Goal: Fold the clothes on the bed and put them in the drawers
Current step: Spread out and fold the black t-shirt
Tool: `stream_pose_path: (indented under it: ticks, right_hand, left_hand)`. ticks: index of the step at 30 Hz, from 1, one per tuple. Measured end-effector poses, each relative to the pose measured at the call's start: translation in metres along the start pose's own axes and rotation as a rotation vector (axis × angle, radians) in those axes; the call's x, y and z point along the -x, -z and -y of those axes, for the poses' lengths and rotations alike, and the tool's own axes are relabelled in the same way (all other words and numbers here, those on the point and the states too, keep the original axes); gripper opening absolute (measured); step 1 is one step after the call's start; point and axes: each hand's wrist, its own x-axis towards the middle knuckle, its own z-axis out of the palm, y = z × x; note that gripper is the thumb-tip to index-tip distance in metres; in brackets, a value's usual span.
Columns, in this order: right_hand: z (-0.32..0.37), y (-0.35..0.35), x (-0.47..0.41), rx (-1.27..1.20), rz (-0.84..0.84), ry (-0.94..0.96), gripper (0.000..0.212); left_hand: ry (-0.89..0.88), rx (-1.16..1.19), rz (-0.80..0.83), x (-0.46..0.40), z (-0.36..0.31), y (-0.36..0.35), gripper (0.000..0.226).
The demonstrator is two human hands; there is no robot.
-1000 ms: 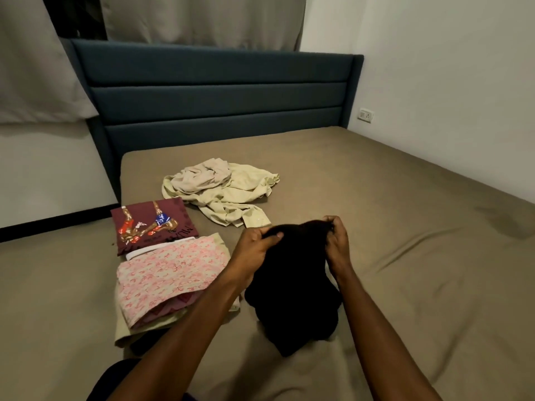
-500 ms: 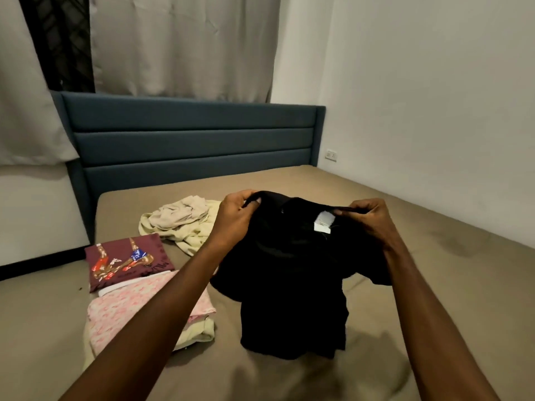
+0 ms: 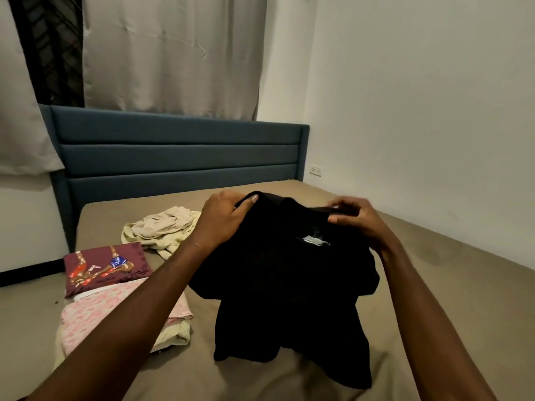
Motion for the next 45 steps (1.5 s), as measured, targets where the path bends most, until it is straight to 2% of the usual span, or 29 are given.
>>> stream_pose_path:
  ticks: [3, 4, 5, 7, 9, 11, 13, 15, 17, 19, 21, 23, 25, 26, 29, 31, 35, 38, 42, 45]
  right_hand:
    - [-0.064, -0.018, 0.018, 0.272, 0.264, -0.236, 0.069]
    - [-0.091, -0.027, 0.024, 0.395, 0.354, -0.325, 0.074]
    - [-0.123, -0.041, 0.036, 0.513, 0.464, -0.409, 0.070]
    - [-0.185, -0.075, 0.065, 0.652, 0.571, -0.496, 0.041]
    - [-0.236, -0.107, 0.098, 0.535, 0.453, -0.504, 0.021]
    - [-0.260, -0.126, 0.122, 0.311, 0.260, -0.494, 0.020]
    - [-0.268, -0.128, 0.128, 0.084, 0.034, -0.486, 0.030]
    - [-0.255, -0.123, 0.121, -0.129, -0.131, -0.477, 0.044]
    - [-0.228, -0.109, 0.111, -0.281, -0.163, -0.471, 0.053]
    - [-0.205, -0.085, 0.096, -0.298, 0.000, -0.482, 0.049]
    - [-0.185, -0.060, 0.081, -0.166, 0.225, -0.507, 0.036]
    - [-0.174, -0.039, 0.070, -0.080, 0.307, -0.493, 0.022]
    - [-0.159, -0.027, 0.062, -0.105, 0.205, -0.458, 0.015]
    - [-0.150, -0.024, 0.060, -0.140, 0.122, -0.421, 0.015]
    - [-0.121, -0.020, 0.054, -0.233, -0.143, -0.295, 0.020]
    - [-0.105, -0.016, 0.051, -0.264, -0.229, -0.223, 0.023]
    - [-0.052, 0.000, 0.042, -0.303, -0.346, -0.096, 0.026]
    - [-0.004, 0.011, 0.034, -0.284, -0.432, -0.010, 0.029]
    - [0.056, 0.034, 0.026, -0.135, -0.434, 0.131, 0.032]
    - [0.080, 0.052, 0.016, -0.092, -0.423, 0.199, 0.036]
  left_hand:
    - [0.117, -0.091, 0.077, 0.014, 0.017, -0.018, 0.057]
    - [0.167, -0.133, 0.128, 0.021, 0.025, -0.026, 0.057]
    - [0.214, -0.167, 0.185, 0.031, 0.037, -0.037, 0.056]
    - [0.264, -0.199, 0.319, 0.055, 0.059, -0.059, 0.054]
    - [0.272, -0.206, 0.472, 0.080, 0.084, -0.082, 0.051]
    - [0.291, -0.219, 0.550, 0.102, 0.109, -0.097, 0.044]
    - [0.335, -0.212, 0.522, 0.114, 0.127, -0.100, 0.039]
    - [0.382, -0.162, 0.474, 0.114, 0.140, -0.094, 0.039]
    - [0.386, -0.103, 0.460, 0.111, 0.148, -0.086, 0.041]
    - [0.366, -0.032, 0.470, 0.103, 0.156, -0.080, 0.044]
    - [0.358, 0.047, 0.467, 0.096, 0.162, -0.075, 0.050]
    - [0.416, 0.225, 0.418, 0.088, 0.161, -0.068, 0.062]
    - [0.501, 0.408, 0.391, 0.079, 0.149, -0.060, 0.075]
    - [0.528, 0.467, 0.390, 0.075, 0.140, -0.056, 0.071]
    - [0.557, 0.593, 0.377, 0.063, 0.105, -0.041, 0.037]
    - [0.533, 0.659, 0.327, 0.053, 0.084, -0.031, 0.034]
    - [0.486, 0.776, 0.181, 0.031, 0.039, 0.002, 0.036]
    - [0.400, 0.846, 0.157, 0.018, 0.000, 0.025, 0.036]
    - [0.174, 0.834, 0.098, 0.003, -0.052, 0.053, 0.034]
    - [0.082, 0.816, 0.109, -0.011, -0.066, 0.065, 0.033]
